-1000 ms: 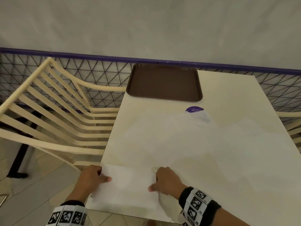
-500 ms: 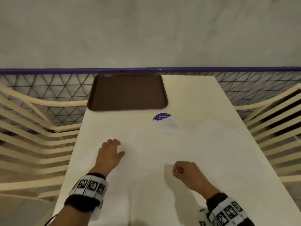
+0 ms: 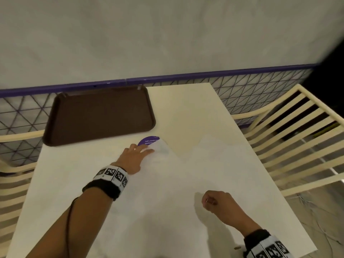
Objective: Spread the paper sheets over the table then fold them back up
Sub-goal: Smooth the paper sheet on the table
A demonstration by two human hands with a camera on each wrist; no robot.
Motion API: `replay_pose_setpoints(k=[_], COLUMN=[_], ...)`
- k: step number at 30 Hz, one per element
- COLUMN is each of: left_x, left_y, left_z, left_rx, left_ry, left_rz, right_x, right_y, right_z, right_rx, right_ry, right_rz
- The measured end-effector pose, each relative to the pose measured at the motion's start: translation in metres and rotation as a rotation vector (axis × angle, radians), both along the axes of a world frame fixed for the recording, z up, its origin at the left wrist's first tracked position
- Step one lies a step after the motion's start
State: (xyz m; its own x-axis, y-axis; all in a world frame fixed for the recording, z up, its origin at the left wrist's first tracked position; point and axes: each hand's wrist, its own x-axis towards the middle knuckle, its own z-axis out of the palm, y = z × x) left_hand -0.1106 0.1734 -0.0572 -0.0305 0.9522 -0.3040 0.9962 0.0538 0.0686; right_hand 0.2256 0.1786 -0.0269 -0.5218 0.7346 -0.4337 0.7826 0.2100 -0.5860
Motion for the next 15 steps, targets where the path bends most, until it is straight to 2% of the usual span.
replay_pose_setpoints(k=[6, 10, 15], left_x=[0.008, 0.012, 0.019], left_y=[0.019, 0.024, 0.011], left_z=[0.013, 0.021, 0.049], left_rx=[-0.106, -0.143, -0.049], left_ry=[0.165, 0.277, 0.144], left_rz=[-0.059, -0.157, -0.09], right_x=[0.004, -0.005, -0.043], right_y=[0.01, 0.013, 0.018], right_z=[0.003, 0.01, 0.029], right_rx=[-0.026, -0.044, 0.104], right_ry=[-0.011, 0.021, 0.049], right_rz=[0.034, 0.101, 0.236])
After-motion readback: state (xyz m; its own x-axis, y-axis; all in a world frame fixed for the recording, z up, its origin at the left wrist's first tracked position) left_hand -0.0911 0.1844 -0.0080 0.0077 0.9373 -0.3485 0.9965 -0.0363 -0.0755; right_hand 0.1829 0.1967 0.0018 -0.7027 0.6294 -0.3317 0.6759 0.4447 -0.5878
